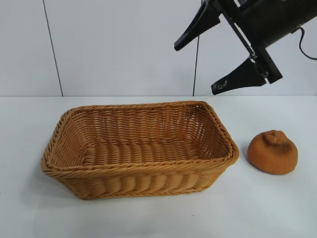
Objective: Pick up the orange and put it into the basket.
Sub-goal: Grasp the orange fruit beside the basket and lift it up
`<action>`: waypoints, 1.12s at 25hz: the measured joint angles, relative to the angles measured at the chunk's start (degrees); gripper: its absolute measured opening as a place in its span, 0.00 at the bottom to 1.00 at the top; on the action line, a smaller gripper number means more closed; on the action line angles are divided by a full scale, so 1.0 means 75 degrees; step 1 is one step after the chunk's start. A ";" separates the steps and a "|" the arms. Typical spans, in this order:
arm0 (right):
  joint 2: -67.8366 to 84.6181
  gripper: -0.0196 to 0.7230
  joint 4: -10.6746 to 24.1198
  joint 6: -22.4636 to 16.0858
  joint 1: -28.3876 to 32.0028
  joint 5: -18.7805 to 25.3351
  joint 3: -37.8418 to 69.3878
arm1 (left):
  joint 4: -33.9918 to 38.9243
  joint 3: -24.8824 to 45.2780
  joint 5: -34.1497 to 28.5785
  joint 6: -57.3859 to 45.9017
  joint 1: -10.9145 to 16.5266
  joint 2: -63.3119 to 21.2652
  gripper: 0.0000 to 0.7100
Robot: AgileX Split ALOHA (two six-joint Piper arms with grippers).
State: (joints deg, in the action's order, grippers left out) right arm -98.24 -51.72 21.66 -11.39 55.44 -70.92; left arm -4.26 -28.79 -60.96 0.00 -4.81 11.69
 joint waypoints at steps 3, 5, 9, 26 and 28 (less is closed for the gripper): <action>0.0000 0.89 0.0918 -0.0447 0.0000 0.0165 -0.0629 | 0.0000 -0.0001 0.0000 0.0000 0.0000 -0.0620 0.81; 0.0000 0.89 0.1838 -0.0988 0.0000 0.0281 -0.1028 | 0.0000 -0.0001 0.0000 0.0000 0.0000 -0.1041 0.81; 0.0000 0.89 0.3724 -0.2199 0.0000 0.0552 -0.1621 | 0.0000 -0.0001 0.0000 0.0000 0.0000 -0.1582 0.81; -0.0304 0.89 0.5860 -0.3056 0.1355 0.1014 -0.1739 | 0.0015 -0.0001 0.0016 0.0000 0.0000 -0.1591 0.81; -0.0587 0.89 0.5695 -0.2986 0.1355 0.0951 -0.1648 | 0.0015 -0.0001 0.0016 0.0000 0.0000 -0.1591 0.81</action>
State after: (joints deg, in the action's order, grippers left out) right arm -102.64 -9.01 -0.73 -1.23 62.58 -83.28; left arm -4.15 -28.79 -60.84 0.00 -4.81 -0.24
